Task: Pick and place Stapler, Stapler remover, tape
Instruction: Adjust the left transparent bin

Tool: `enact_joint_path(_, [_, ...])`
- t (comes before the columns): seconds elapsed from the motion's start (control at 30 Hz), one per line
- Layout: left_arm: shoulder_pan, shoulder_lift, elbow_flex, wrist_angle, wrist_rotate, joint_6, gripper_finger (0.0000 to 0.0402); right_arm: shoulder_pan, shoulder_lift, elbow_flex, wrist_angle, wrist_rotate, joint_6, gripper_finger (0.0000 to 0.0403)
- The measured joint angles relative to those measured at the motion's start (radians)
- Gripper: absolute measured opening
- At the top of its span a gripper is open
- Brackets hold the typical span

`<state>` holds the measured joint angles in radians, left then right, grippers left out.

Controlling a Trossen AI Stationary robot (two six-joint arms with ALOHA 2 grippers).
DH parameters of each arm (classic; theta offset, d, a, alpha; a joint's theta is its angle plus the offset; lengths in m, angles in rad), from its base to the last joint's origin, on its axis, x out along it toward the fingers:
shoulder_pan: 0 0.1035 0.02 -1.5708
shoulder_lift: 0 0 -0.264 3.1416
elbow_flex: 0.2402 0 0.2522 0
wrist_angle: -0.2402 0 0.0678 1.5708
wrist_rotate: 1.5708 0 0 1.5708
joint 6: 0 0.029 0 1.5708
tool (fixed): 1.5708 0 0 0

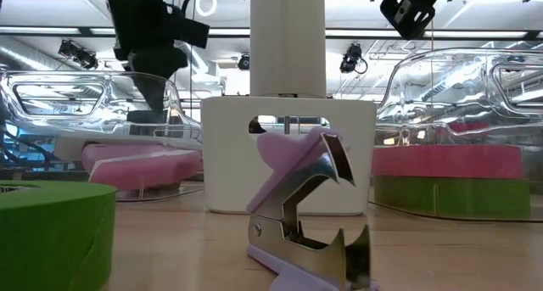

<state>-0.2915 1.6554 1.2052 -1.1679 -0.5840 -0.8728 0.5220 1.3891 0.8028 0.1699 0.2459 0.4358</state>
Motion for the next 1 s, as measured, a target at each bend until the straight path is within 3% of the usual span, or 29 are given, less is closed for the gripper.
enact_joint_path(0.13, [-0.049,0.000,0.034,0.010,0.060,0.105,0.0073,0.000,0.000,0.000,0.000,0.000,0.000,0.0123])
enact_joint_path(0.23, [-0.103,0.000,0.067,0.043,0.168,0.176,0.0071,0.000,0.000,0.000,0.000,0.000,0.000,0.0123])
enact_joint_path(0.37, [-0.186,0.000,0.085,0.138,0.323,0.204,0.0071,0.000,0.000,0.000,0.001,0.000,0.000,0.0123])
enact_joint_path(0.5, [-0.260,0.000,0.084,0.228,0.405,0.202,0.0072,0.000,0.000,0.000,0.001,0.000,0.000,0.0123])
enact_joint_path(0.7, [-0.348,0.000,0.084,0.353,0.418,0.139,0.0073,0.000,0.000,0.000,0.002,0.000,0.000,0.0123])
enact_joint_path(0.87, [-0.371,0.000,0.085,0.315,0.302,0.142,0.0068,-0.001,0.000,0.000,0.002,0.000,0.000,0.0123])
enact_joint_path(1.0, [-0.368,0.000,0.085,0.348,0.339,0.103,0.0061,-0.001,0.000,0.000,0.002,0.000,0.000,0.0123])
